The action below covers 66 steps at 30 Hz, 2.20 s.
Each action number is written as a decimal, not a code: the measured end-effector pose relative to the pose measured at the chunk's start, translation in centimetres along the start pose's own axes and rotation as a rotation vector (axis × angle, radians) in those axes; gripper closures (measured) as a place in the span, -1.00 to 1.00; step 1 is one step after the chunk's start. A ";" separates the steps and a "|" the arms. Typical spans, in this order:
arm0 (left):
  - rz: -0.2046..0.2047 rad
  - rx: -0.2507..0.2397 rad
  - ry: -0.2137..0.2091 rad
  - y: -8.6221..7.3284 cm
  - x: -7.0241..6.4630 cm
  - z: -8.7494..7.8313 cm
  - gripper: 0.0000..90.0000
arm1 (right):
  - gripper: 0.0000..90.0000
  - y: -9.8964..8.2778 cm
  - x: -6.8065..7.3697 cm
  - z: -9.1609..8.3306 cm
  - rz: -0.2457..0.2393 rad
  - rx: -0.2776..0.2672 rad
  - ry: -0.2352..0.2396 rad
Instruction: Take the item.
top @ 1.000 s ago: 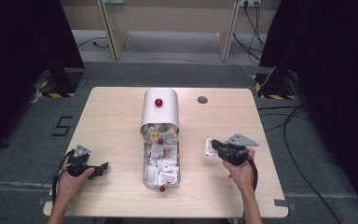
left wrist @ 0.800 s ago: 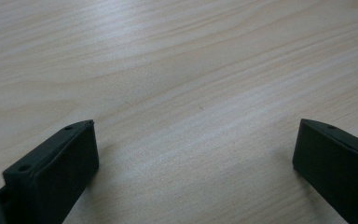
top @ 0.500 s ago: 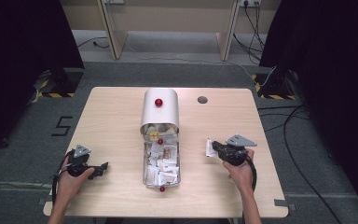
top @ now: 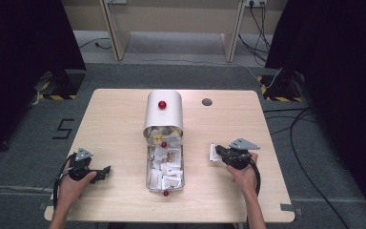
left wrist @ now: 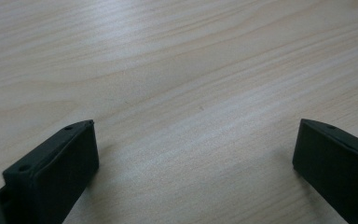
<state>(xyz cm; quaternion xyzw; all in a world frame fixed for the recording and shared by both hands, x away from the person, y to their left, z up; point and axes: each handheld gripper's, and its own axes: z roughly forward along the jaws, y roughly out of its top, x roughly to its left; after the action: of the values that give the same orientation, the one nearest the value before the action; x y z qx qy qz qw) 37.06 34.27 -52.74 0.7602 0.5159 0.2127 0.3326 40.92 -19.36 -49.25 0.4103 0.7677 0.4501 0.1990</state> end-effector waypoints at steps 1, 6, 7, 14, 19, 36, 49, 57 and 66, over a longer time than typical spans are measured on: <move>0.000 0.000 0.000 0.0 0.0 0.0 -1.00 | 0.90 0.0 0.0 0.0 0.000 0.000 0.000; -0.001 -0.001 0.000 0.0 0.0 0.0 -1.00 | 0.90 -0.1 0.4 0.6 -0.010 0.014 0.010; -0.001 -0.001 0.000 0.0 0.0 0.0 -1.00 | 0.90 -0.1 0.4 0.6 -0.010 0.014 0.010; -0.002 -0.001 0.000 0.0 0.0 0.0 -1.00 | 0.90 -0.2 0.6 1.0 -0.013 0.030 0.013; -0.002 -0.002 0.000 0.0 0.0 0.0 -1.00 | 0.89 -0.6 0.5 1.3 -0.012 0.046 0.011; 0.000 0.000 0.000 0.0 0.0 0.0 -1.00 | 0.45 -0.4 0.3 0.7 -0.002 0.045 -0.014; -0.002 -0.002 0.000 0.0 0.0 0.0 -1.00 | 0.03 -0.1 0.5 -0.8 0.044 0.018 -0.021; 0.000 0.000 0.000 0.0 0.0 0.0 -1.00 | -0.04 -1.4 0.6 -3.1 0.050 0.027 -0.031; -0.003 -0.002 0.001 0.0 0.0 0.0 -1.00 | -0.06 -2.7 0.3 -5.2 0.063 0.031 -0.045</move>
<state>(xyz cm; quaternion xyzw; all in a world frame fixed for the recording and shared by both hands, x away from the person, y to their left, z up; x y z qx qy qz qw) 37.01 34.26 -52.75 0.7591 0.5170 0.2131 0.3333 36.03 -22.58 -48.90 0.4473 0.7567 0.4349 0.1955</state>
